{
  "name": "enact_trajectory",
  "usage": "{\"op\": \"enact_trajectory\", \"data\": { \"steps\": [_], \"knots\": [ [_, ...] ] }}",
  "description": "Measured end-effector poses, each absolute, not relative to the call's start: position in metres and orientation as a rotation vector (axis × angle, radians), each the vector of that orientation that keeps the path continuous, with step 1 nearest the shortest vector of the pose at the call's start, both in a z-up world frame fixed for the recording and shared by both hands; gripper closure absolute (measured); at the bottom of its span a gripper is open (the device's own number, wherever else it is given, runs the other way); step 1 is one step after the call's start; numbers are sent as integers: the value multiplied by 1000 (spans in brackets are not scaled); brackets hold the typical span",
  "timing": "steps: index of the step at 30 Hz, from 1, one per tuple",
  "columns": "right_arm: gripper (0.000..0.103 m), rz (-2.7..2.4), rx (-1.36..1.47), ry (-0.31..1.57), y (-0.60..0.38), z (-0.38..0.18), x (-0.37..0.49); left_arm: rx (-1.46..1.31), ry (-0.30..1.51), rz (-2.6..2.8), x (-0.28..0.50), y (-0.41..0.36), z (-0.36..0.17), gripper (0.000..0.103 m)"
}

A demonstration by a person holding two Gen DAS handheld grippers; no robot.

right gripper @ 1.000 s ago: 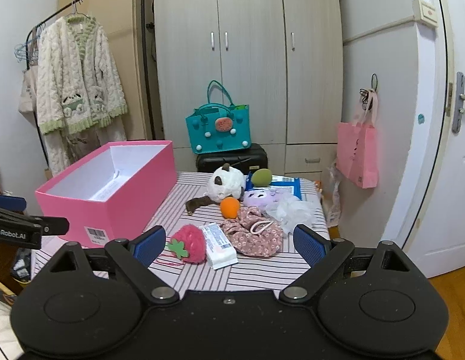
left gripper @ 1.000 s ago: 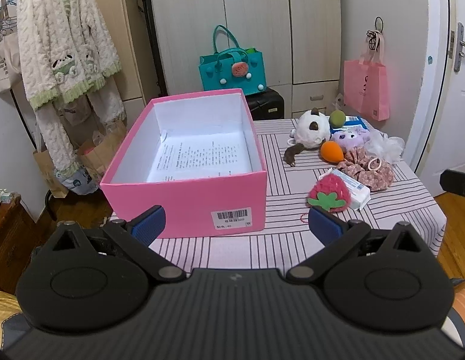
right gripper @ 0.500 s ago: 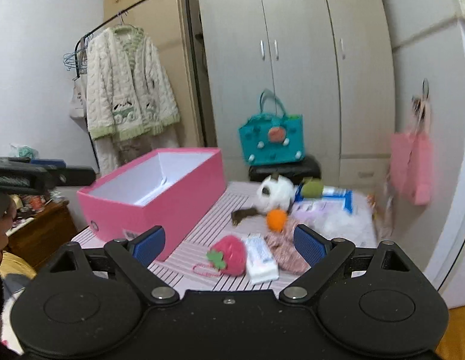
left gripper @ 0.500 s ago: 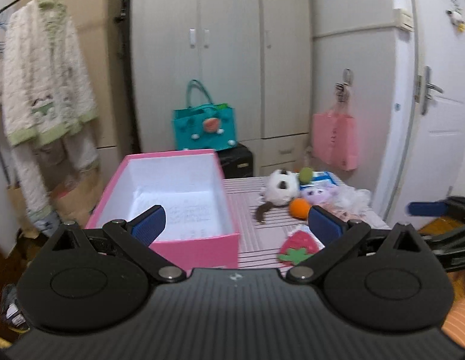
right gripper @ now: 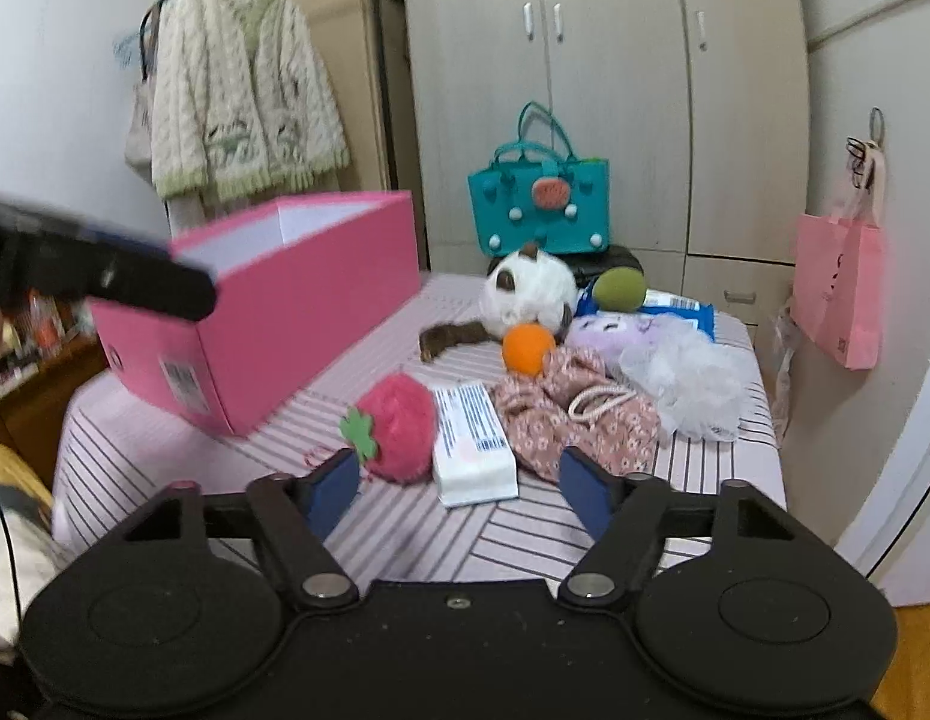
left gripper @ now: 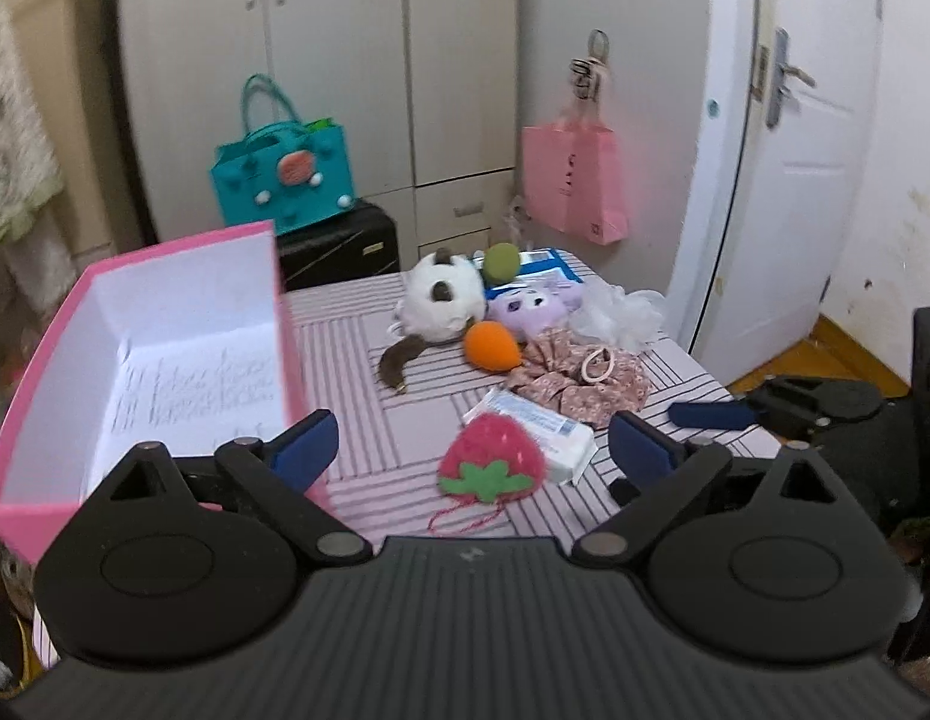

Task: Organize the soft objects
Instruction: 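Grasp the red strawberry plush with the left gripper while the right gripper grasps the white wipes packet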

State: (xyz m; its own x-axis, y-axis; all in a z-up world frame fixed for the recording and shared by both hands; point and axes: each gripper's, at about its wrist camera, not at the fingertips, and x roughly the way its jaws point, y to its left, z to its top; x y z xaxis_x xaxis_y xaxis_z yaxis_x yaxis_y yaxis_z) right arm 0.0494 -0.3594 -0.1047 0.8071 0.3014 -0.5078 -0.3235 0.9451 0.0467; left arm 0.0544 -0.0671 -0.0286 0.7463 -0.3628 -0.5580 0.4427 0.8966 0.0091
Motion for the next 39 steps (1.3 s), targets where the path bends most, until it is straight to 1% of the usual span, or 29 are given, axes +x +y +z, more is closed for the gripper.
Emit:
{"op": "enact_trajectory", "data": {
  "steps": [3,8,9,12,14,15,17,18,19,20,21,24,30,35,39],
  "knots": [
    [43,357,-57,558,-358,-115,59,128,609,-512,63,-79,-33,9],
    [45,399,-27,580,-359,-123,73,179,583,-533,72,-96,-35,10],
    [45,399,-44,581,-357,-125,75,184,591,-533,76,-99,-38,12],
    [45,391,-84,585,-352,-129,82,177,649,-536,91,-101,-49,15],
    [45,382,-93,600,-350,-134,90,160,709,-526,106,-102,-60,22],
    [45,378,-91,609,-351,-137,93,156,735,-510,112,-103,-65,27],
    [45,373,-80,625,-351,-142,100,162,769,-489,123,-105,-74,30],
    [45,372,-78,618,-352,-143,103,169,784,-479,127,-106,-79,33],
    [46,374,-78,614,-352,-144,104,178,794,-467,129,-107,-83,37],
    [49,378,-77,611,-352,-144,104,187,800,-454,131,-108,-86,38],
    [57,382,-72,606,-352,-143,104,194,802,-444,132,-109,-88,40],
    [57,390,-57,604,-353,-143,102,203,794,-432,131,-111,-91,44],
    [57,340,-36,661,-357,-136,86,147,855,-460,139,-107,-97,45],
    [57,332,-16,713,-366,-131,74,174,854,-456,139,-112,-101,45],
    [56,342,-65,704,-363,-130,77,187,852,-433,140,-114,-105,45]
  ]
}}
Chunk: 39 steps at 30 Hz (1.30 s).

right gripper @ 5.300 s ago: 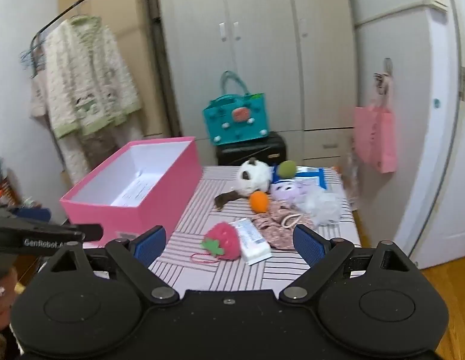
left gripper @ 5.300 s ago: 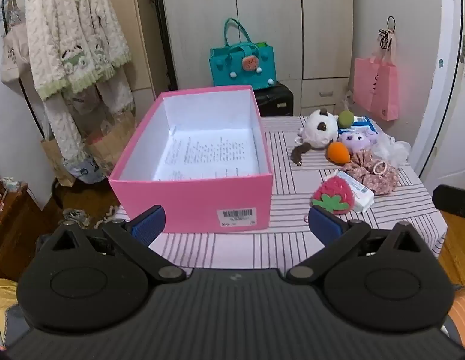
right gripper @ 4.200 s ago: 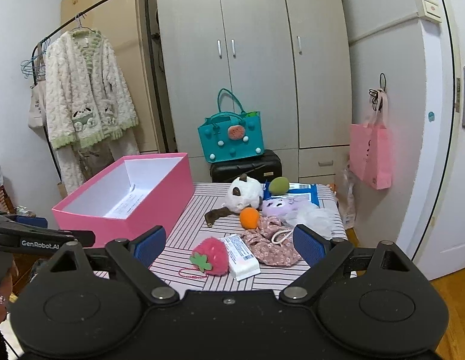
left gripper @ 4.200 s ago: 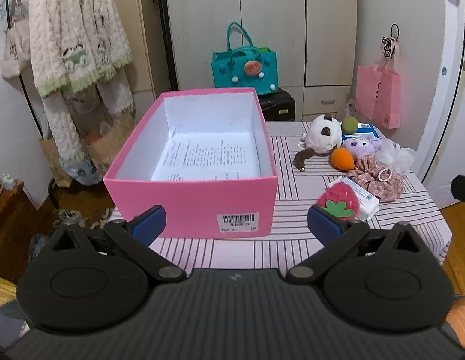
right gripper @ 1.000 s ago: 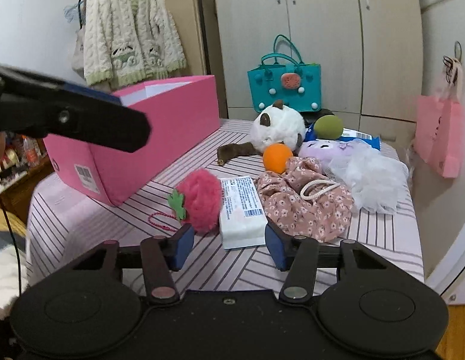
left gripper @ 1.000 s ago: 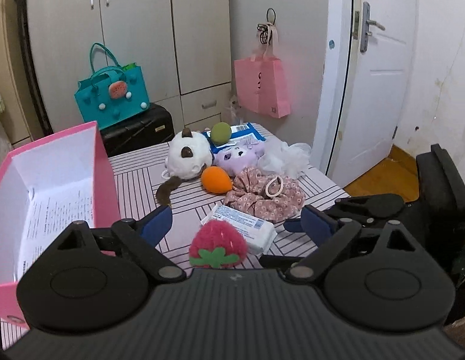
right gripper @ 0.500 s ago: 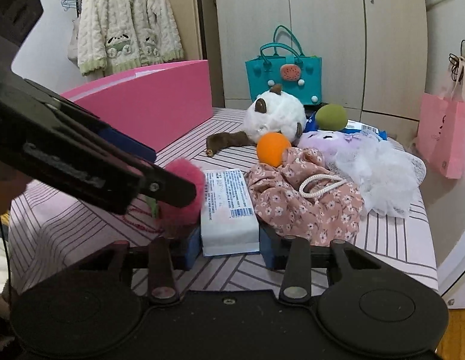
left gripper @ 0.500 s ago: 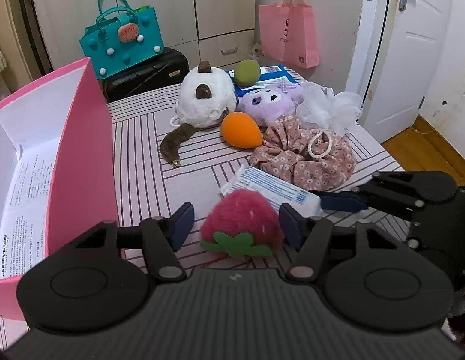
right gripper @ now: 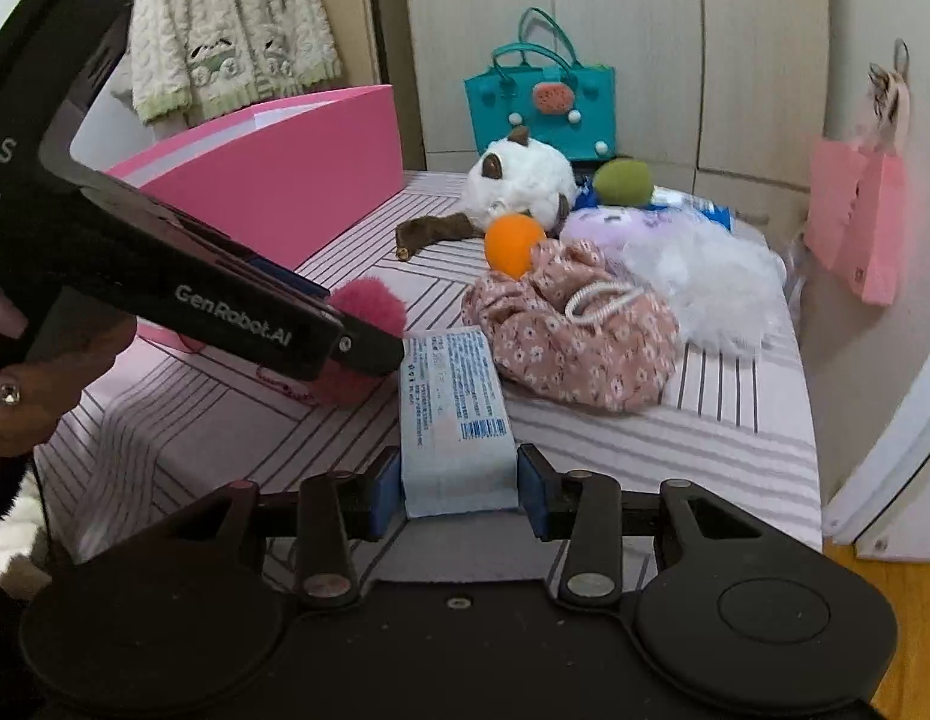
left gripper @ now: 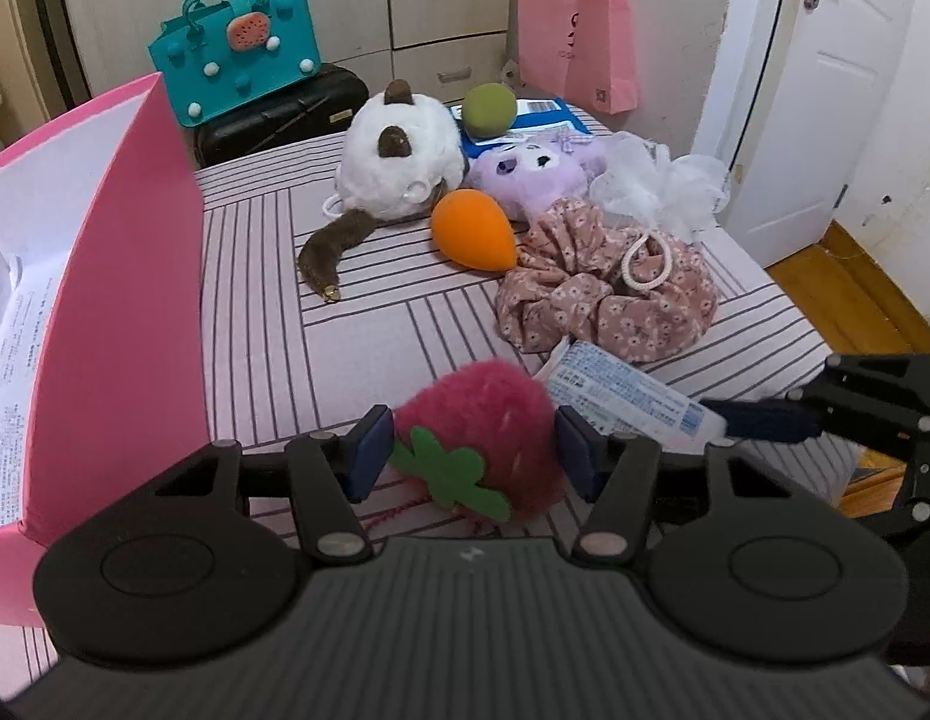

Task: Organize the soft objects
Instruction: 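Grasp the red strawberry plush with the left gripper while the right gripper grasps the white wipes packet, then carry the strawberry plush and wipes packet over the pink box with both grippers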

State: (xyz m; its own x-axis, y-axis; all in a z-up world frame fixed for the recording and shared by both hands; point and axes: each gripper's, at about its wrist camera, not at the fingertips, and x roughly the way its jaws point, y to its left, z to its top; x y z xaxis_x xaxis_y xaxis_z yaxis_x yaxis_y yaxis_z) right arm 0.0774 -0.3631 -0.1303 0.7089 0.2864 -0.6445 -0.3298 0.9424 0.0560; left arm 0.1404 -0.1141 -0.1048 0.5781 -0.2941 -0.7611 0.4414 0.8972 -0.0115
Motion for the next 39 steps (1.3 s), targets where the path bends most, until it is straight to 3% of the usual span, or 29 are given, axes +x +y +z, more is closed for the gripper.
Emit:
{"op": "enact_trajectory", "data": {
  "steps": [18,28,39],
  "knots": [
    [55,354,-113,641,-352,-137,93,176,839,-373,146,-110,-121,44],
    [57,346,-59,635,-356,-137,94,154,791,-363,142,-107,-121,53],
    [57,424,26,612,-356,-125,85,188,763,-376,122,-95,-101,54]
  ]
}}
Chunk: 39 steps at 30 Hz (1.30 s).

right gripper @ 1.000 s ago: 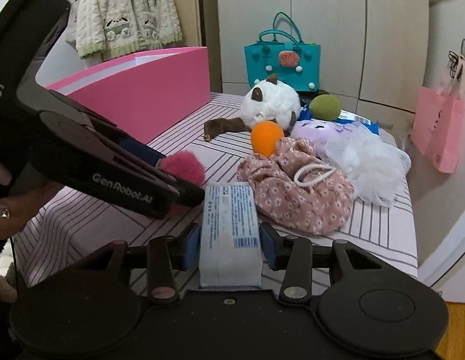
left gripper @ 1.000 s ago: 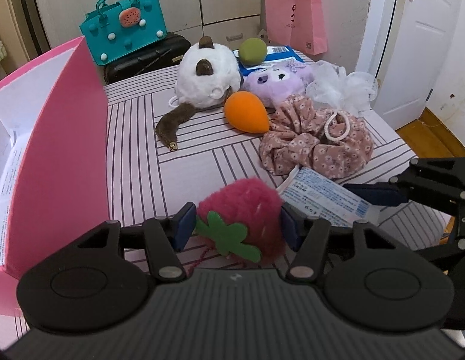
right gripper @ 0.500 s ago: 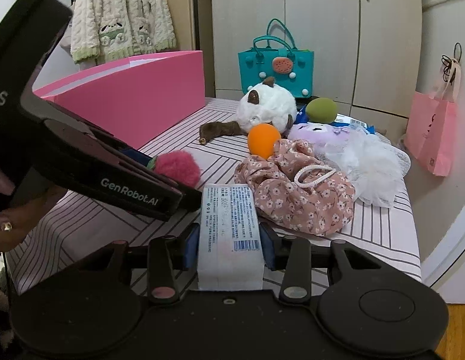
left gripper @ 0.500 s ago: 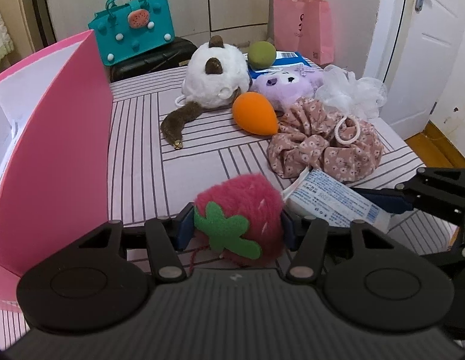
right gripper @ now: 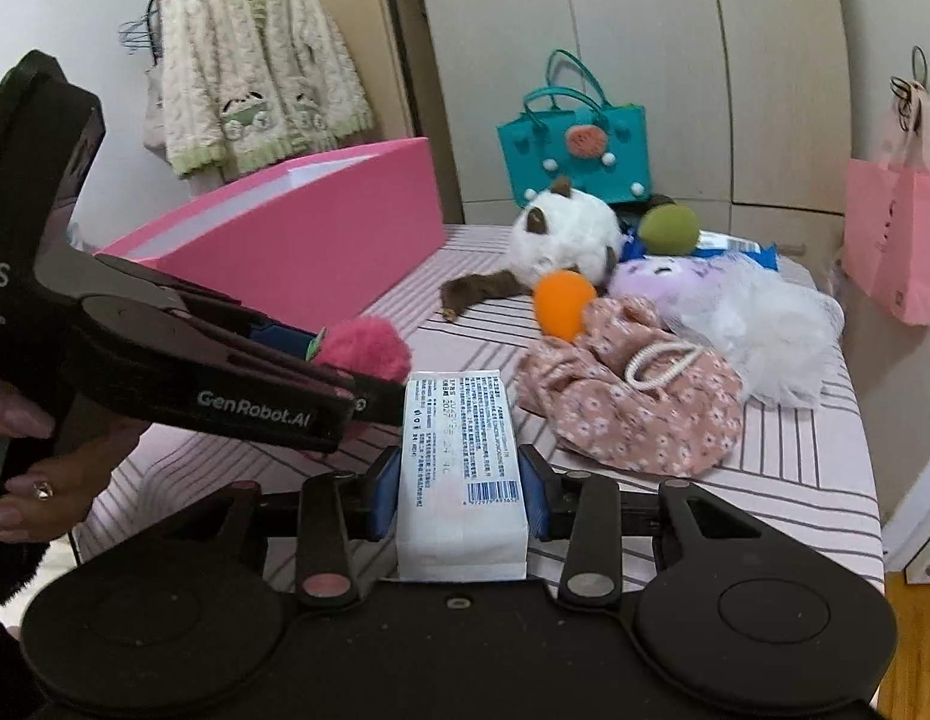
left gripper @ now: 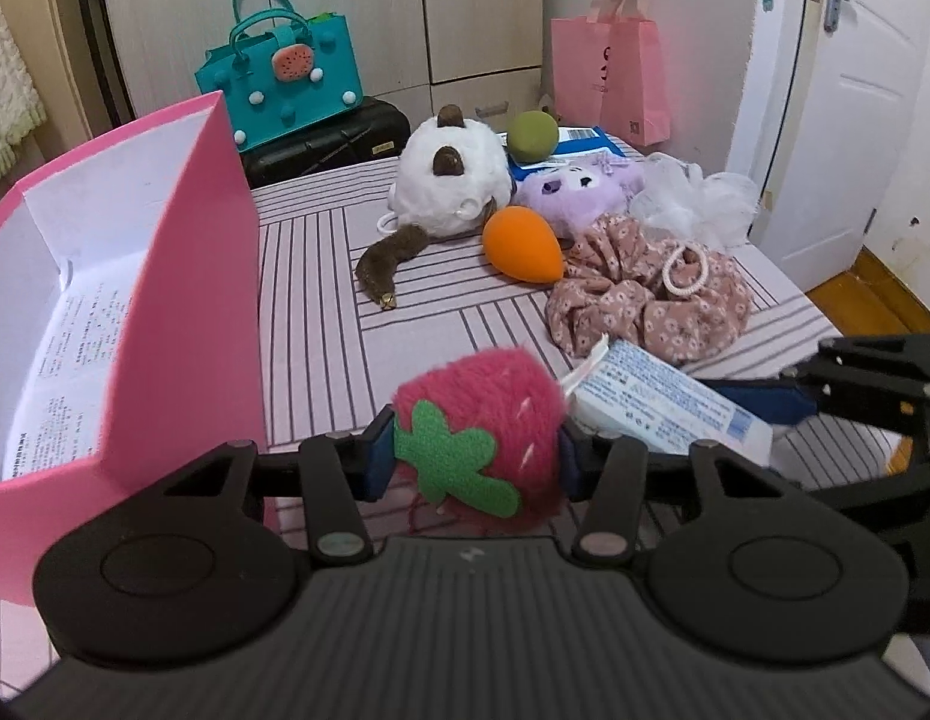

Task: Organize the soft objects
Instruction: 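Carry the strawberry plush and wipes packet over the pink box with both grippers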

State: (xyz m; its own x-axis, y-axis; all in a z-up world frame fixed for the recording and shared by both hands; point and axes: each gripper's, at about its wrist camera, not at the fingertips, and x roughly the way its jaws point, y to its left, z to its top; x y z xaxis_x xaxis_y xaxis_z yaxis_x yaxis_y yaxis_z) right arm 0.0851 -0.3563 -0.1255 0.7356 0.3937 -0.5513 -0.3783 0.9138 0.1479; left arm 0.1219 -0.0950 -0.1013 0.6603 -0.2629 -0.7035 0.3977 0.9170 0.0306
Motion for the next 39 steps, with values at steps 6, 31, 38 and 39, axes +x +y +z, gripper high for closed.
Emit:
{"op": "enact_trajectory", "data": {
  "steps": [6,31,38,39],
  "knots": [
    [57,421,22,637,-353,-124,84,228,781,-402,108,-95,-105,54],
    [57,574,129,870,-354,-78,85,290,977,-529,83,-51,-61,54],
    [57,642,137,915,-336,-56,84,269,998,-544,75,-22,-42,54],
    [57,652,135,919,-333,-52,84,275,986,-536,73,-18,-40,54]
  ]
}}
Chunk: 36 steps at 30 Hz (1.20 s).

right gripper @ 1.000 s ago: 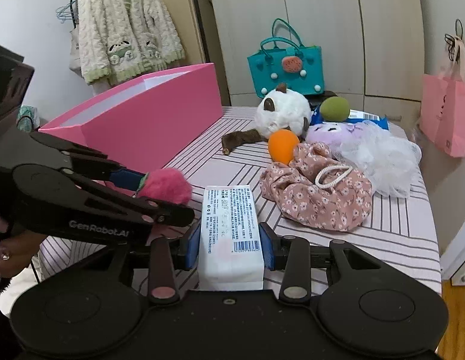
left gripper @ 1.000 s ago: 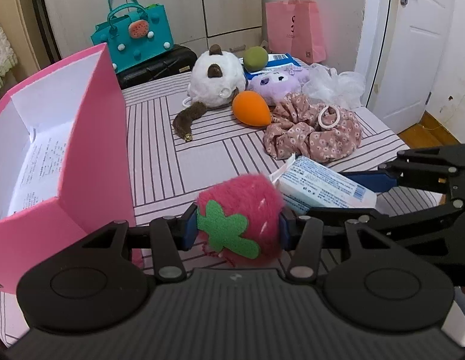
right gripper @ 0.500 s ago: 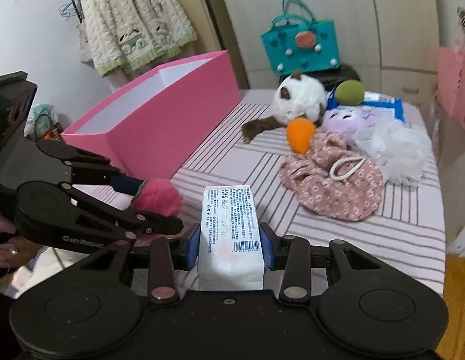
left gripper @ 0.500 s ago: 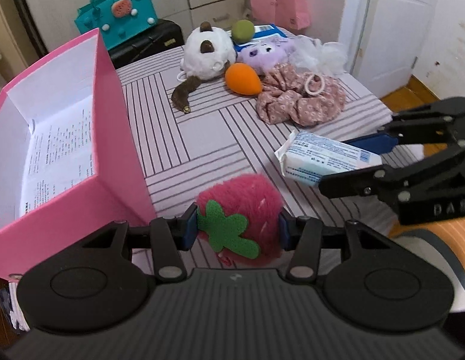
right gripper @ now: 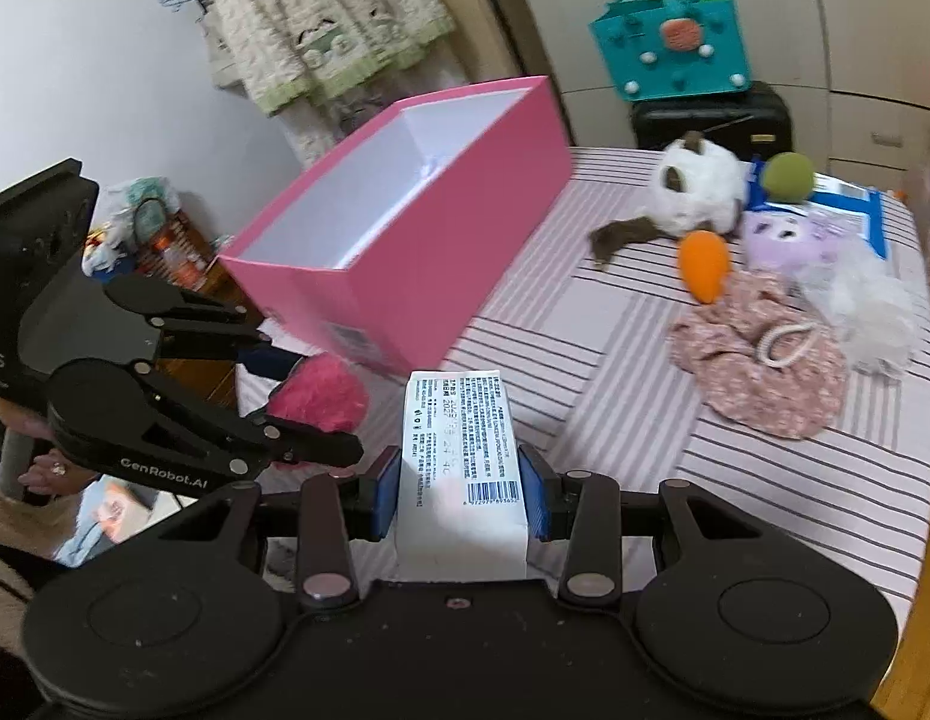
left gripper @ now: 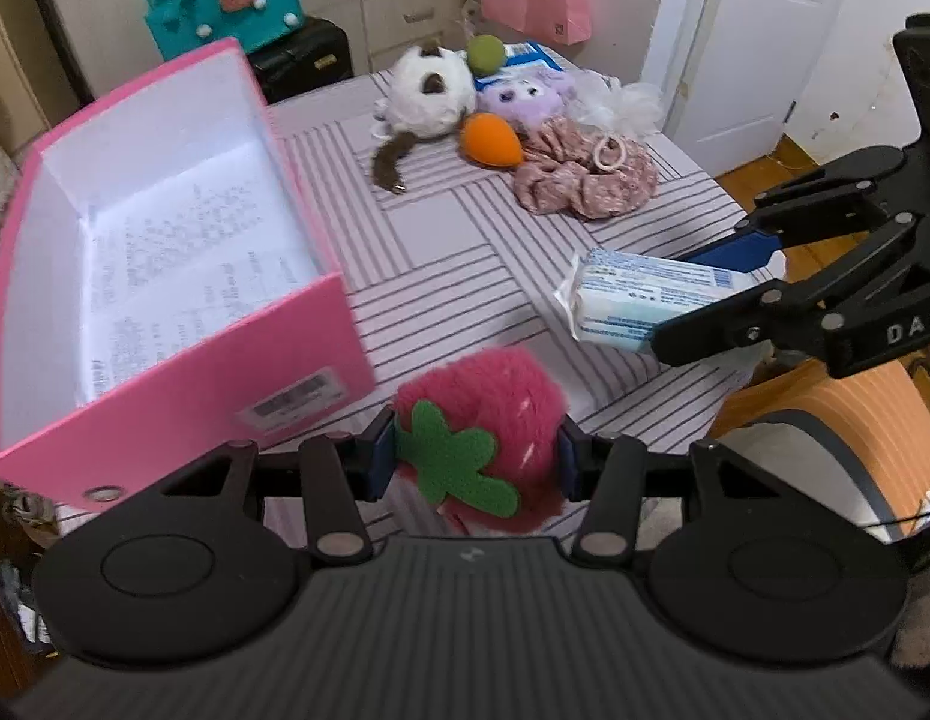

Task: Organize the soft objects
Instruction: 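Carry the strawberry plush and wipes packet over the pink box with both grippers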

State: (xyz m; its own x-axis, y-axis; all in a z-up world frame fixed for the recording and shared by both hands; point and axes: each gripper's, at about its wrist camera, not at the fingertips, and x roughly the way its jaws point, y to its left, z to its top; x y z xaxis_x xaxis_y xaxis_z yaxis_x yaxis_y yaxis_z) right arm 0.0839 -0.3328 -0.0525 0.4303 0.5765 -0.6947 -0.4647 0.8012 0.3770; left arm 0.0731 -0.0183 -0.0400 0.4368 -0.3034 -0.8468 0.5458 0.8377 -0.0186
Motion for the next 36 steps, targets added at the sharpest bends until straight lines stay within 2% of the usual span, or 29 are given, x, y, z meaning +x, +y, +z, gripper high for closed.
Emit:
{"op": "enact_trajectory", "data": {
  "steps": [6,12,22,28,31,36],
  "knots": [
    [57,706,122,925,-311,-38,87,213,966,-560,65,10,-25,54],
    [57,791,121,923,-286,-24,98,162,1019,-628,64,29,-11,54],
    [57,815,6,784,-247,5,120,190,864,-467,84,62,14,54],
    [57,783,-54,685,-226,16,154,197,789,-323,129,71,15,53],
    [57,739,-105,628,-214,10,173,156,817,-295,166,77,10,53],
    [57,683,-152,641,-189,2,218,145,851,-229,223,81,-1,53]
  ]
}}
